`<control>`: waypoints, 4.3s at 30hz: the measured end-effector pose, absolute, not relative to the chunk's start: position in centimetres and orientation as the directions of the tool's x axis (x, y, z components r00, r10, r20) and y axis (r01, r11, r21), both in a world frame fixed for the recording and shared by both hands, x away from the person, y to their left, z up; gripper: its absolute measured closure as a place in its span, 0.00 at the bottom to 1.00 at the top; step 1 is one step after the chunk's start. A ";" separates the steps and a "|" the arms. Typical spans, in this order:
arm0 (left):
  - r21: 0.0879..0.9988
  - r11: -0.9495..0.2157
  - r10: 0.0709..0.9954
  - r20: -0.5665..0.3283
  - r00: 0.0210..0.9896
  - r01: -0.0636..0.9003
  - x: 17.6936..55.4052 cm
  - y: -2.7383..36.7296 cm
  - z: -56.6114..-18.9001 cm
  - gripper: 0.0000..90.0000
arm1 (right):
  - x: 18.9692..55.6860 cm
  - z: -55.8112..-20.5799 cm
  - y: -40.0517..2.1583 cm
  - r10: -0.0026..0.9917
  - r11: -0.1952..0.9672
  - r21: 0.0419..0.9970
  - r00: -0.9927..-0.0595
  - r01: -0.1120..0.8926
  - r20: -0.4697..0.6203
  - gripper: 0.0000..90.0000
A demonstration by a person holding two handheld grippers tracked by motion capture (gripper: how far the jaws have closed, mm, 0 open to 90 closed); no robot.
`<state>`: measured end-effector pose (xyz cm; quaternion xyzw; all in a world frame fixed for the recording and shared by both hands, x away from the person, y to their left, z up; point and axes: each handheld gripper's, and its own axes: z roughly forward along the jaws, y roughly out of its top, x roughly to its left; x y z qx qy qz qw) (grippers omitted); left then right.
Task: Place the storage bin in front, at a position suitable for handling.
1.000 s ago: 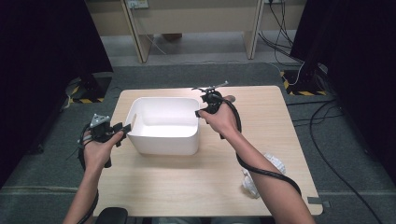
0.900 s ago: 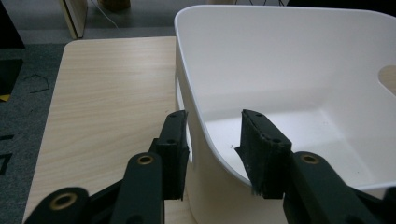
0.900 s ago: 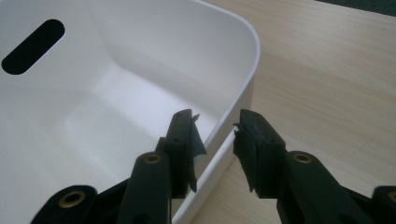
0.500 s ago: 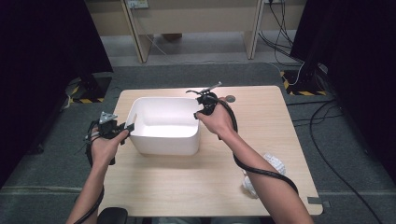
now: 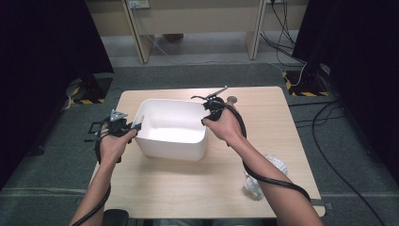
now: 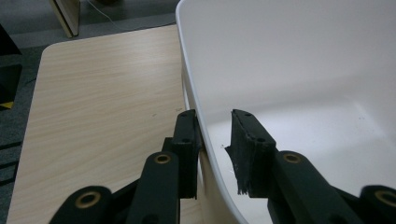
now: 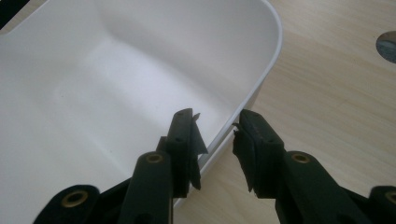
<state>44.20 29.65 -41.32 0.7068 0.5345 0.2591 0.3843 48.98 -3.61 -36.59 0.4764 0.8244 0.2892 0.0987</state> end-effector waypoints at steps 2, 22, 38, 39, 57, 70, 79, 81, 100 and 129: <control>0.820 -0.139 0.954 -0.040 0.298 0.555 44.3 29.3 -41.4 0.79 | 48.7 -36.4 -3.9 0.840 0.389 0.562 -0.531 0.730 0.108 0.74; 0.820 -0.172 0.948 -0.013 0.319 0.545 44.6 28.1 -41.3 0.79 | 49.6 -33.8 -6.0 0.854 0.364 0.631 -0.517 0.685 0.068 0.62; 0.815 -0.206 0.935 0.000 0.354 0.541 41.5 24.4 -40.9 0.72 | 51.2 -36.0 -7.3 0.884 0.368 0.561 -0.465 0.741 0.035 0.79; 0.816 -0.207 0.933 -0.001 0.359 0.540 41.4 24.0 -40.8 0.72 | 51.3 -36.1 -7.5 0.886 0.372 0.562 -0.463 0.739 0.023 0.82; 0.807 -0.246 0.931 0.043 0.361 0.537 43.2 21.7 -40.8 0.79 | 51.0 -35.8 -9.6 0.917 0.301 0.614 -0.399 0.729 0.024 0.81; 0.823 -0.265 0.923 0.064 0.381 0.502 43.9 21.3 -40.4 0.74 | 50.4 -36.5 -11.5 0.911 0.285 0.637 -0.409 0.716 0.052 0.75; 0.932 -0.265 0.865 0.115 0.488 0.249 36.8 18.8 -36.4 0.52 | 50.5 -36.7 -12.0 0.908 0.272 0.630 -0.411 0.727 0.083 0.69; 0.931 -0.261 0.847 0.094 0.523 0.256 36.0 18.2 -36.6 0.51 | 50.5 -36.5 -12.0 0.908 0.275 0.627 -0.411 0.728 0.078 0.69; 0.913 -0.304 0.699 0.020 0.715 0.271 32.4 13.2 -41.0 0.52 | 46.8 -34.7 -16.2 0.915 0.216 0.667 -0.386 0.713 0.116 0.64; 0.826 -0.544 0.317 0.039 0.947 0.148 34.5 -7.3 -48.7 0.38 | 46.6 -36.6 -18.7 0.934 0.180 0.637 -0.333 0.749 0.127 0.63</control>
